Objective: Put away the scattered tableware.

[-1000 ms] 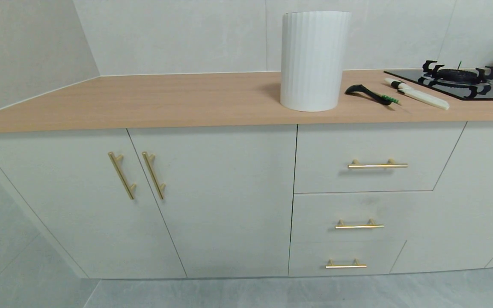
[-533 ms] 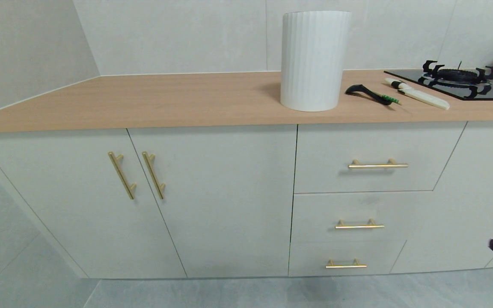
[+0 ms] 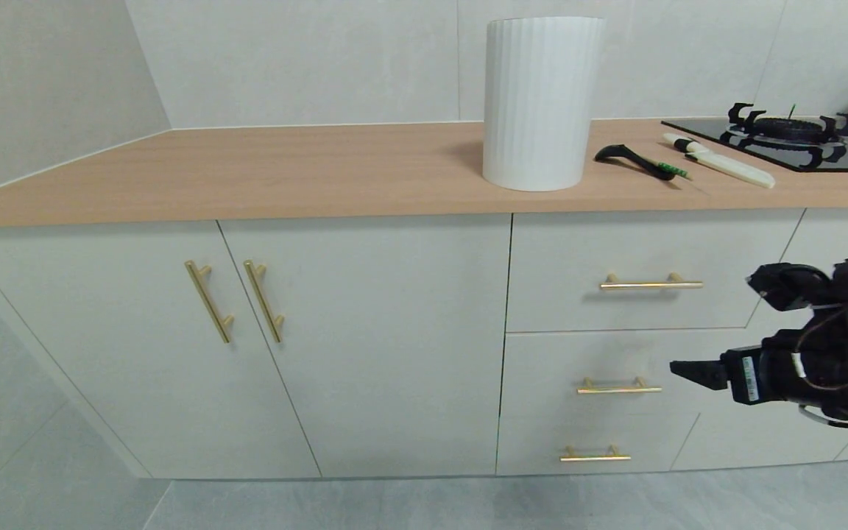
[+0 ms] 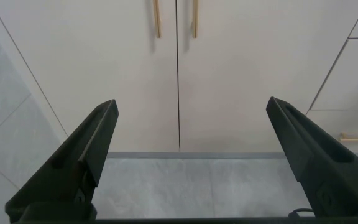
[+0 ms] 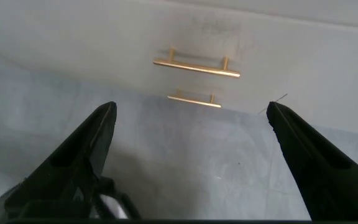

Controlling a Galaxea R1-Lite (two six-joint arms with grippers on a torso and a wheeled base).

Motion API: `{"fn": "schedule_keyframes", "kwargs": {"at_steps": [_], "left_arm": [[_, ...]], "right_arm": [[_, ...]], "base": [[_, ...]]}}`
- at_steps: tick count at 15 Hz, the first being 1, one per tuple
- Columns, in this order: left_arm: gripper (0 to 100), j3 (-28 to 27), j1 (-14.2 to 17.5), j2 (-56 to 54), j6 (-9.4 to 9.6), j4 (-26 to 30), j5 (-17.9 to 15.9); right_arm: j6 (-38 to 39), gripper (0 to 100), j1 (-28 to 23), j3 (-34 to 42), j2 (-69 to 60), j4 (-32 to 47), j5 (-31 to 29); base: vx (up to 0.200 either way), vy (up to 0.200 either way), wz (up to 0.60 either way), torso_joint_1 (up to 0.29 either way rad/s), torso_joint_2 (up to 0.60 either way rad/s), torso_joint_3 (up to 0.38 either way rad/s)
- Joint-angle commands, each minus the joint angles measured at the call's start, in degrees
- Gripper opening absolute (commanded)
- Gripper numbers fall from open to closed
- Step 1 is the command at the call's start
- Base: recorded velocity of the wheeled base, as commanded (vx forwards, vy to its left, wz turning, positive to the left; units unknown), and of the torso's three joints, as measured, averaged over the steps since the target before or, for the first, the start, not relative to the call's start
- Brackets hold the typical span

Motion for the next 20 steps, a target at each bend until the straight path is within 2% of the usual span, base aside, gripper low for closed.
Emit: {"fn": "schedule_keyframes", "kwargs": {"at_steps": [1,4,8,9,12,17,20], "left_arm": [[100,0.01,0.02,0.07,-0.01,-0.01,0.02],[100,0.01,0.02,0.07,-0.01,-0.01,0.02],[100,0.01,0.02,0.07,-0.01,-0.01,0.02],[100,0.01,0.02,0.07,-0.01,-0.01,0.02],[100,0.01,0.02,0.07,-0.01,-0.01,0.02],[100,0.01,0.02,0.07,-0.01,-0.01,0.02],[100,0.01,0.02,0.07,-0.01,-0.01,0.02]], "right_arm": [[-0.69,100,0.15,-0.61,15.16,-5.83,-0.75],[-0.43,100,0.15,-0.34,25.36,-15.50,-1.54],[-0.34,100,-0.11,-0.08,34.76,-29.21,-6.02],[-0.17,100,-0.37,-0.08,38.19,-35.10,-7.43],[1.59,100,-1.16,-0.08,42.06,-44.06,-9.71],[1.77,100,-1.34,-0.96,46.63,-52.85,-11.03],[2.82,100,-1.34,-3.77,49.18,-53.56,-12.88]], "base": [[0.000,0.000,0.00,0.000,0.00,0.000],[0.000,0.000,0.00,0.000,0.00,0.000],[0.000,0.000,0.00,0.000,0.00,0.000],[0.000,0.000,0.00,0.000,0.00,0.000],[0.000,0.000,0.00,0.000,0.00,0.000],[0.000,0.000,0.00,0.000,0.00,0.000],[0.000,0.000,0.00,0.000,0.00,0.000]]}}
